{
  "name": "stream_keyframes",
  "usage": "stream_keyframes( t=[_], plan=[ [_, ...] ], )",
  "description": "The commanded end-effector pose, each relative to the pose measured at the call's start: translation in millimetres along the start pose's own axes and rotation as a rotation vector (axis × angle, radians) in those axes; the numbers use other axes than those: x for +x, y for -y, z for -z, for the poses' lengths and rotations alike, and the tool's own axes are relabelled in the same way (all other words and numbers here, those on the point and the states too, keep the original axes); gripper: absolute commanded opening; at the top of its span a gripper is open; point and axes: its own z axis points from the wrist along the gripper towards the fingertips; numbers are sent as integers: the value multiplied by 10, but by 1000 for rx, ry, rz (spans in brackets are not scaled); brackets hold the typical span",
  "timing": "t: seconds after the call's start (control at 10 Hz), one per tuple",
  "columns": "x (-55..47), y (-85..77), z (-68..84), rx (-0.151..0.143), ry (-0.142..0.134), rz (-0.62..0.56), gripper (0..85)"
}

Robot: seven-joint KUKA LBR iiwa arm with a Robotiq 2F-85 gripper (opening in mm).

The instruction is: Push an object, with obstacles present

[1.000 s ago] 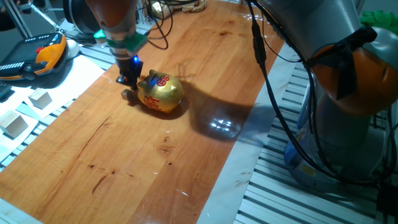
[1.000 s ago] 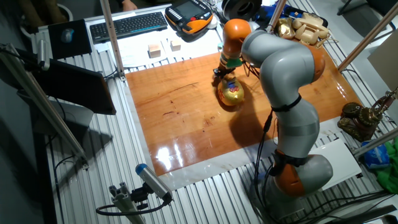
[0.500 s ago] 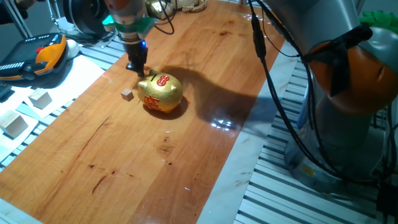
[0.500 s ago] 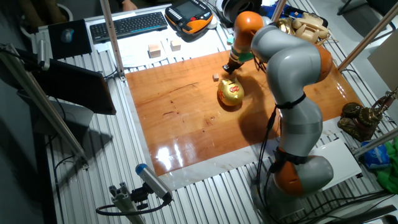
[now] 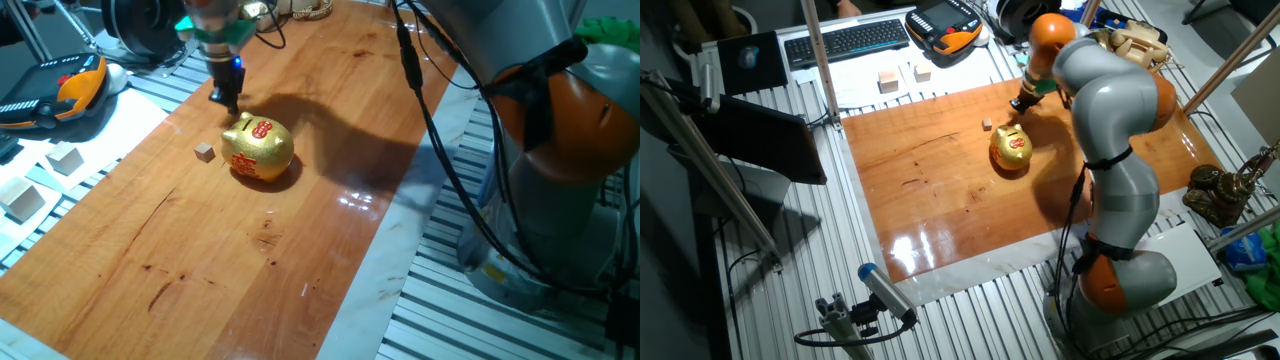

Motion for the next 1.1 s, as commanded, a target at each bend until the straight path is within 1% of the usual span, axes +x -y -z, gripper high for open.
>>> stream_keyframes(
  t=[0.0,0.1,0.2,0.3,0.4,0.5,0.6,0.7,0.8,1.0],
  plan=[
    [47,-514,-12,8,12,-53,0],
    [101,-626,-82,11,24,-62,0],
    [125,-695,-125,-8,25,-62,0],
    [117,-756,-117,8,15,-48,0],
    [96,-844,-65,23,-2,-34,0],
    [103,-862,-47,10,-5,-15,0],
    [100,-848,-49,-15,-5,7,0],
    [90,-834,-58,-61,-4,18,0],
    [90,-844,-66,-73,1,25,0],
    [88,-842,-63,-73,6,30,0]
  ],
)
